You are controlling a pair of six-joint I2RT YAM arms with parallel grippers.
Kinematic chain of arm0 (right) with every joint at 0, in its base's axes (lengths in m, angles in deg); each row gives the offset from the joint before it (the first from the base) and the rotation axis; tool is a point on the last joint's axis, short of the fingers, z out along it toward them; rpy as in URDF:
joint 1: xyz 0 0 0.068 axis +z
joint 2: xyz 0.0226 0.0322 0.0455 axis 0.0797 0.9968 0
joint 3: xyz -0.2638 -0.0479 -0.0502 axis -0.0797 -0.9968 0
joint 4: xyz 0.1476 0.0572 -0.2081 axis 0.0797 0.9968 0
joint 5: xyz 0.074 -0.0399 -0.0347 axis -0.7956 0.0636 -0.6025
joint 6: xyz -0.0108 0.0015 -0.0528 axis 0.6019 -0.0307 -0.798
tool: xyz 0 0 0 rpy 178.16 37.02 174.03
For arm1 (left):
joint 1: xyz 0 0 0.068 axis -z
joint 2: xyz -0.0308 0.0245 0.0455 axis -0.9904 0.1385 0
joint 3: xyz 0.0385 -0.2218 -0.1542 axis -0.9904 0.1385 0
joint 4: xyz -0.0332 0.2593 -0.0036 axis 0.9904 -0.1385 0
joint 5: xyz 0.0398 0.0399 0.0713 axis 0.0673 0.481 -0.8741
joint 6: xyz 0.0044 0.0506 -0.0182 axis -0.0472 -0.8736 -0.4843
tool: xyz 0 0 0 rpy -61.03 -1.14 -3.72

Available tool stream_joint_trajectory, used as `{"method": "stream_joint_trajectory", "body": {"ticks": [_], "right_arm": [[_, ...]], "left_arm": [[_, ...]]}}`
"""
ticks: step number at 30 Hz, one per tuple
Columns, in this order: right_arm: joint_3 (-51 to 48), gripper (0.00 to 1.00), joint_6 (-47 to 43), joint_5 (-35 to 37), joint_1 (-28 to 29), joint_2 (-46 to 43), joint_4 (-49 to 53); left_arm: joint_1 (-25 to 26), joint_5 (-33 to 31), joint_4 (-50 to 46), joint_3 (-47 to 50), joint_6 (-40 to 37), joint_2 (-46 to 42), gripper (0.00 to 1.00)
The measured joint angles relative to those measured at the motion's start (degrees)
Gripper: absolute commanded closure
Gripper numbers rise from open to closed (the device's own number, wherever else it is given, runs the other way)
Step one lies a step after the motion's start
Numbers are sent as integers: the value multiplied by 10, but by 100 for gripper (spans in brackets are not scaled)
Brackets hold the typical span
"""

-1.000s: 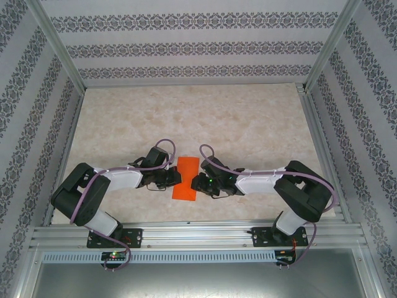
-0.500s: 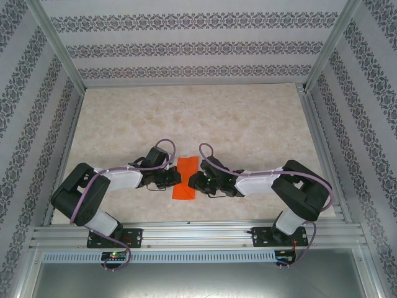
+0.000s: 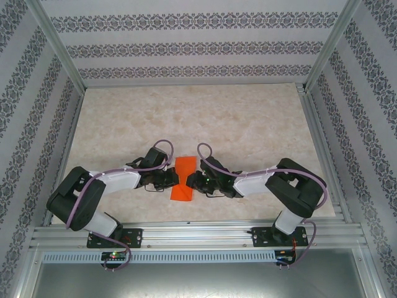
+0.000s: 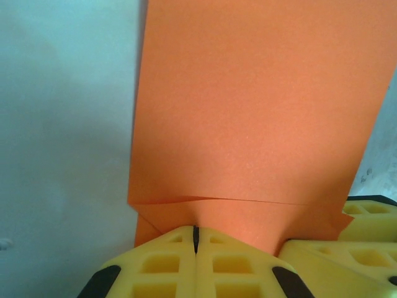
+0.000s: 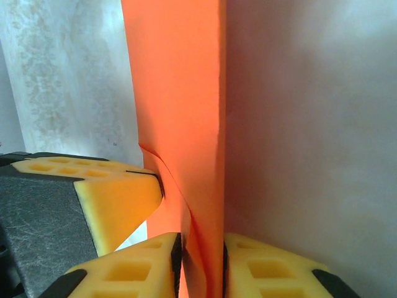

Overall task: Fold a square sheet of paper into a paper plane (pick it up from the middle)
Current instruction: Turn over the paper at the center of the table.

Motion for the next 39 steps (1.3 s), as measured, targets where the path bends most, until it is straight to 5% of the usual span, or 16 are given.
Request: {"method": "stream_joint_trajectory", "body": {"ticks": [8,14,27,39], "right_arm": [[0,97,-1,-14,0,11,-18],[0,98,-15,-14,0,-17,6],[86,97,-118,62,0,-243,332],[67,96,-132,129,0,-367,499]], "left_arm": [[0,-12,-30,0,2,-62,90],[0,-37,-98,0,1,-191,82],[-35,-90,-292,3,-15,-416,65],[-57,-118,-353,5,-22,-430,60]]}}
